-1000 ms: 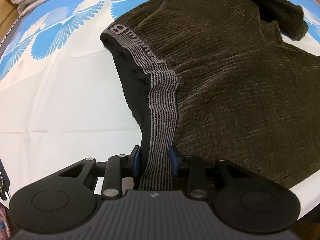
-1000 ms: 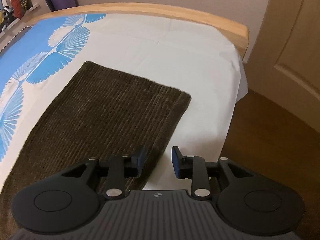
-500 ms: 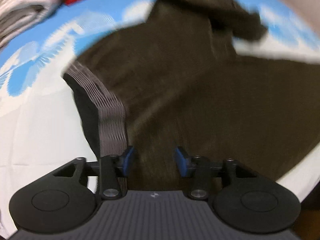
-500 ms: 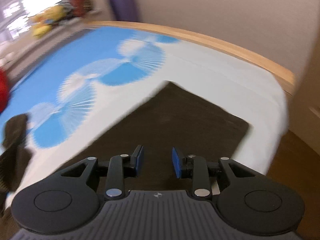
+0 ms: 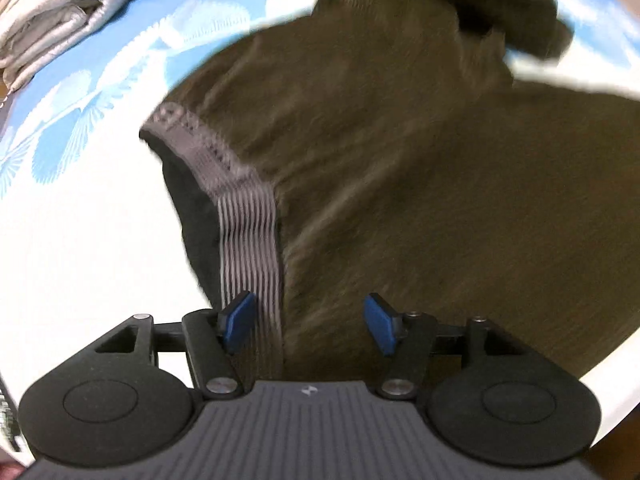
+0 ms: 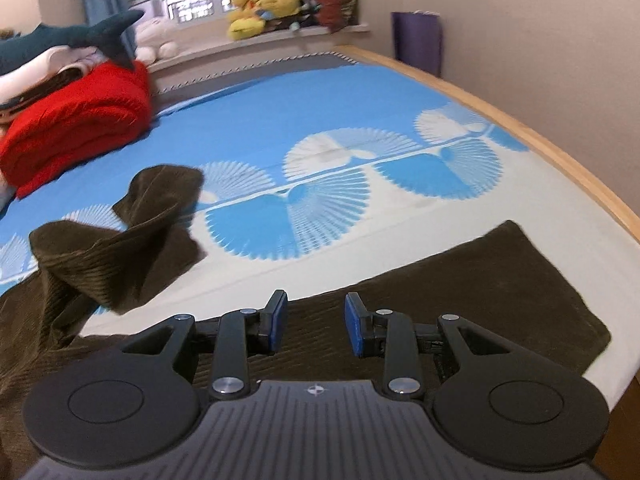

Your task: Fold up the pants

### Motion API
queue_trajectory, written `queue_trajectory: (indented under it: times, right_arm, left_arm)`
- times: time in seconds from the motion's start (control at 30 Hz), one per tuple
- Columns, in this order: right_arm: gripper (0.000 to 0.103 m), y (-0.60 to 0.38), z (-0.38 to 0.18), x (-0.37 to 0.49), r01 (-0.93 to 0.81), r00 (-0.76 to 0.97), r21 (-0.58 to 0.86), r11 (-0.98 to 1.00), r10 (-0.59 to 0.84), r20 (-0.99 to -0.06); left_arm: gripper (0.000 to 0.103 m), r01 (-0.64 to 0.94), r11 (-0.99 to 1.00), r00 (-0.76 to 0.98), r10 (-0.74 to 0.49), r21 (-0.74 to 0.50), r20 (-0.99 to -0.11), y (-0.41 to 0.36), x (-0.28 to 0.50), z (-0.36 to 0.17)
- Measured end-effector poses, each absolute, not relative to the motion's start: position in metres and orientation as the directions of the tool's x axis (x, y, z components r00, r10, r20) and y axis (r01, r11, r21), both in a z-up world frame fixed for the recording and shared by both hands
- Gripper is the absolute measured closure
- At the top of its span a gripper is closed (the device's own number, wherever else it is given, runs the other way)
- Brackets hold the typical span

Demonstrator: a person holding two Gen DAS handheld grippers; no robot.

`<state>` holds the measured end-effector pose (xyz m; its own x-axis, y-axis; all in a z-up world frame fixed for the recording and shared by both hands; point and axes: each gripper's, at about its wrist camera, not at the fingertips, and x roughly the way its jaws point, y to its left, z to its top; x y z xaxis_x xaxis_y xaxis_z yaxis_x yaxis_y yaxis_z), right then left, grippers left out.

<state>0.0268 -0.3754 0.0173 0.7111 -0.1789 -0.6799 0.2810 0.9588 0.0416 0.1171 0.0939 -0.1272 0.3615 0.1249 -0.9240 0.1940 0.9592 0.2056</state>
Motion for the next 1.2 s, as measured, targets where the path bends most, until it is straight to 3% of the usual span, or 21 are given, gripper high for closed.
queue_trajectory:
  times: [0.17,0.3,0.47,0.67,0.97,1.0,1.03,1.07,1.1,1.2]
  right_arm:
    - [0.069,-0.353,0.017,0.038,0.233,0.712,0.031,0.972,-0.149,-0.686]
    - [0.068,-0.342,0.015,0.045,0.229,0.701,0.043,0.973,-0.134,-0.7]
    - [0.066,-0.322,0.012,0.053,0.216,0.693,0.056,0.975,-0.112,-0.712]
    - [0.066,-0.3,0.009,0.062,0.173,0.693,0.054,0.983,-0.083,-0.716]
    - [0.066,-0.295,0.01,0.066,0.134,0.708,0.045,0.99,-0.064,-0.703]
    - [0.066,-0.296,0.011,0.067,0.134,0.712,0.052,0.99,-0.059,-0.7]
    - [0.074,-0.298,0.011,0.068,0.127,0.717,0.065,0.99,-0.046,-0.696]
    - [0.082,-0.299,0.012,0.069,0.117,0.723,0.08,0.99,-0.029,-0.691]
    - [0.095,-0.299,0.013,0.071,0.103,0.728,0.097,0.99,-0.008,-0.686]
    - [0.096,-0.3,0.018,0.076,0.078,0.745,0.146,0.986,0.04,-0.666]
  left_arm:
    - [0.044,0.334,0.869,0.402,0.219,0.365,-0.889,0.078,0.099,-0.137]
    - [0.045,0.314,0.875,0.39,0.235,0.368,-0.89,0.089,0.095,-0.137]
    - [0.044,0.22,0.948,0.336,0.146,0.228,-0.931,0.136,0.085,-0.127]
    - [0.045,0.207,0.957,0.33,0.126,0.202,-0.935,0.146,0.089,-0.124]
    - [0.045,0.043,0.999,0.488,-0.009,0.014,-0.873,0.149,0.116,-0.085]
    - [0.05,0.041,0.999,0.504,-0.013,0.009,-0.864,0.142,0.118,-0.08]
    - [0.057,0.047,0.999,0.517,-0.022,0.002,-0.856,0.138,0.121,-0.078]
    - [0.073,0.057,0.998,0.526,-0.036,-0.007,-0.85,0.131,0.124,-0.076]
    - [0.082,0.071,0.997,0.532,-0.051,-0.016,-0.845,0.122,0.127,-0.074]
    - [0.09,0.122,0.993,0.568,-0.078,-0.011,-0.819,0.095,0.13,-0.064]
